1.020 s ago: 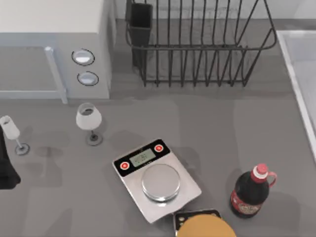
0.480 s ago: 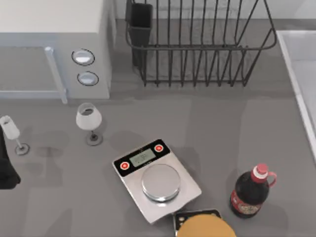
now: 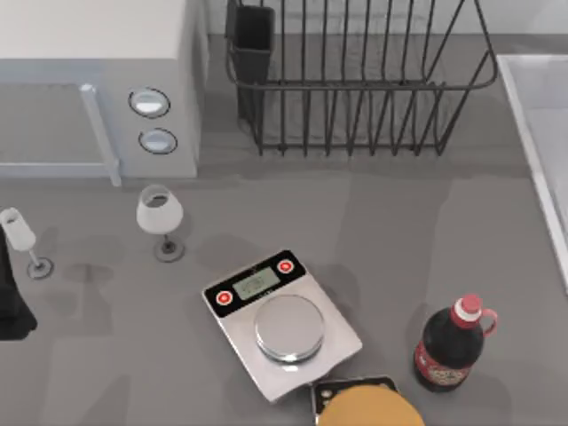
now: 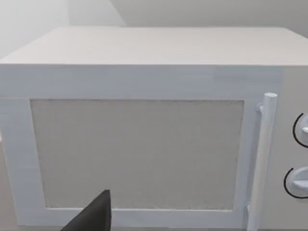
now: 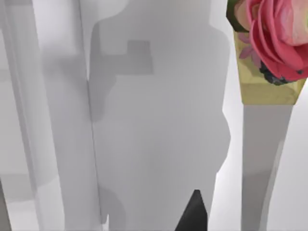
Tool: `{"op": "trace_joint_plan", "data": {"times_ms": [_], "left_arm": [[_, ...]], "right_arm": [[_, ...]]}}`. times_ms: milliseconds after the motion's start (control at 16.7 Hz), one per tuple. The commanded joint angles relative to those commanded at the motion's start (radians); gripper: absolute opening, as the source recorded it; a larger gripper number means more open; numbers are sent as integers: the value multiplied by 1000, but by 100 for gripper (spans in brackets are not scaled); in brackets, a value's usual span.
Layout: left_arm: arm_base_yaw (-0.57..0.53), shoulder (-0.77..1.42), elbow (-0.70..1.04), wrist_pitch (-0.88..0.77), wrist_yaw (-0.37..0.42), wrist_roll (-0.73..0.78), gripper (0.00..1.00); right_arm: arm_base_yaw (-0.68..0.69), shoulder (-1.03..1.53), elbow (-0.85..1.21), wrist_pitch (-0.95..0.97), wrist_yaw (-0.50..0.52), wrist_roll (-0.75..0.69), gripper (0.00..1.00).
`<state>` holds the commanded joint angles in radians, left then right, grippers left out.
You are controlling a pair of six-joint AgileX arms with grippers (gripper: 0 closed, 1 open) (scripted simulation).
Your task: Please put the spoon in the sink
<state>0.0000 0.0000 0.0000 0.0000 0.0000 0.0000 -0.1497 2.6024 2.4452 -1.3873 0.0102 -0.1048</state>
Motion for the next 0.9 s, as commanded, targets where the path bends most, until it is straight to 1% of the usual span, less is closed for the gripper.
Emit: {"op": "trace_joint_plan", "data": {"times_ms": [780,840,900], "left_arm": [[0,0,0,0,0,0,100],[0,0,0,0,0,0,100],[0,0,0,0,0,0,100]], "right_arm": [[0,0,0,0,0,0,98],[0,0,0,0,0,0,100],[0,0,0,0,0,0,100]]}}
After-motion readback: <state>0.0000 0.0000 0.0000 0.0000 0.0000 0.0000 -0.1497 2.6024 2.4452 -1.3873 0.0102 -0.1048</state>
